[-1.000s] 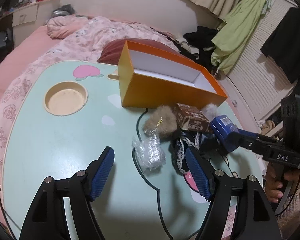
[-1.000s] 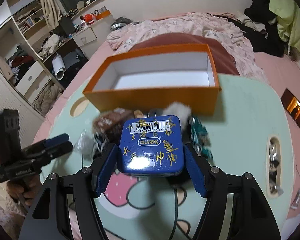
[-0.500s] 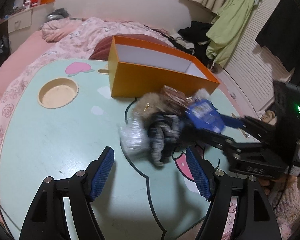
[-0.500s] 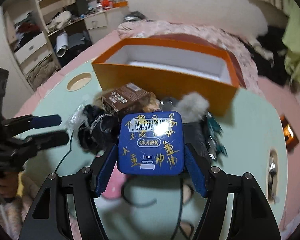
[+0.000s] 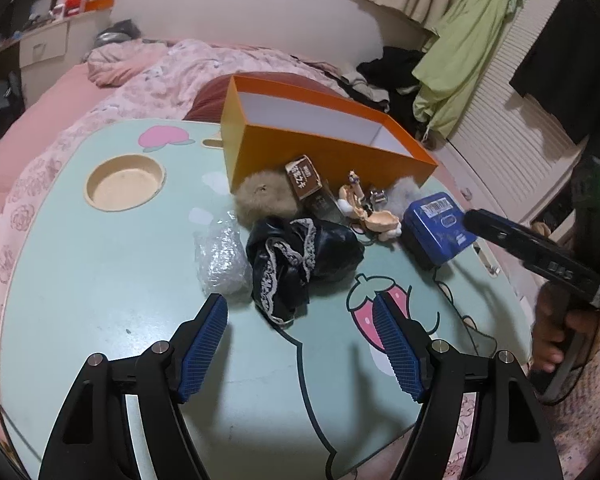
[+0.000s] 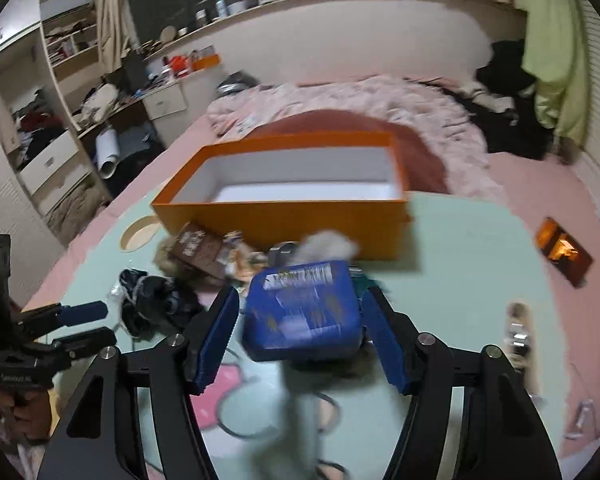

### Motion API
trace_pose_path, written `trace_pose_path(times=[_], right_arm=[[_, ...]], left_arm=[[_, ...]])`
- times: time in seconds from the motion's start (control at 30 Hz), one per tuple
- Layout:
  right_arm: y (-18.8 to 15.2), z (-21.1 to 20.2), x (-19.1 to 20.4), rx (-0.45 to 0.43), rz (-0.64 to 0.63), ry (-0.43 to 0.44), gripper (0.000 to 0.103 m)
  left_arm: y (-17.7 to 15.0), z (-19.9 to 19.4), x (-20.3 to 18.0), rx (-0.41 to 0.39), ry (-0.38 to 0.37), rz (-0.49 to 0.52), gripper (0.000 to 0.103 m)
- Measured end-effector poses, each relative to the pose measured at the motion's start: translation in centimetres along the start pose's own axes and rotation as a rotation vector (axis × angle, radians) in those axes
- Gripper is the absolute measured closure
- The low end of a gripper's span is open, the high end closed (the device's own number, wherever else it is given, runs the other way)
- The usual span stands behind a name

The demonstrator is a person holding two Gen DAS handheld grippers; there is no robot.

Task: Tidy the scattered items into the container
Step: 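Lift the blue tin out and set it on the table with the right gripper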

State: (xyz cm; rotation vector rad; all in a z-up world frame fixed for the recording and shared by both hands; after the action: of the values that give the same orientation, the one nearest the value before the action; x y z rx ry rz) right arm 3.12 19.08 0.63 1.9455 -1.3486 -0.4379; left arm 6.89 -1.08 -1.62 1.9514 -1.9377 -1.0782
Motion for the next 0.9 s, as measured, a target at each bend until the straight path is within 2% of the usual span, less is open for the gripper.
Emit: trace_pose_path(times=[0.17, 0.33, 0.53, 0.57, 0.63, 0.7, 0.8, 0.9], right_arm=[[-1.0, -1.8, 1.2, 0.025, -0.053, 0.032, 0.038], [-2.4, -0.4, 2.3, 0.045, -0.081, -0.007, 0.038], [-2.4, -0.1, 0.8, -0.051, -0.045, -0.163, 0.038], [-2.4, 0.4, 0.4, -0.044, -0.024, -0.15, 0.038], [-2.5, 1.4, 0.8, 0.008, 0.011, -0.053, 0.037], [-2.6, 1.0, 2.4, 0.004, -0.028, 0.028, 0.037], [-3.0, -0.1, 4.0, -0.025, -0.128, 0.033, 0.037], [-3.7, -0.3, 3.8, -0.003, -0.131, 0.006, 0.037]], left_arm=[[-0.5, 0.7, -0.3, 0.034, -0.009, 0.0, 0.027], [-1.1, 1.2, -0.6, 0.059, 0.013, 0.028, 0.026], [-1.5, 1.4, -1.1, 0.075, 0.007, 0.049, 0.026], [-1.6, 1.4, -1.3, 0.072, 0.007, 0.055, 0.026], [-1.5, 1.2, -1.4, 0.064, 0.01, 0.062, 0.026], [-1.4, 0.9, -1.3, 0.051, 0.004, 0.056, 0.026], [-1.4, 1.0, -1.0, 0.054, 0.006, 0.044, 0.026], [-1.6, 1.3, -0.9, 0.069, 0.016, 0.047, 0.026]])
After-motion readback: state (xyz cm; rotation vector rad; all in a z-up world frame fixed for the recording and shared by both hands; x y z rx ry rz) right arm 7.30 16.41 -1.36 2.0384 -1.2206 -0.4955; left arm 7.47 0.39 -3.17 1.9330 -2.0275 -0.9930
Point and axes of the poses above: each gripper's, at about its wrist camera, not at the fingertips, and z roughly the way its jaws point, x to its left, y to its top, the point moved 7 cm from there along z, roughly the way its jaws point, and after that the axes turned 3 degrees about -z, right-handed, at the moved point
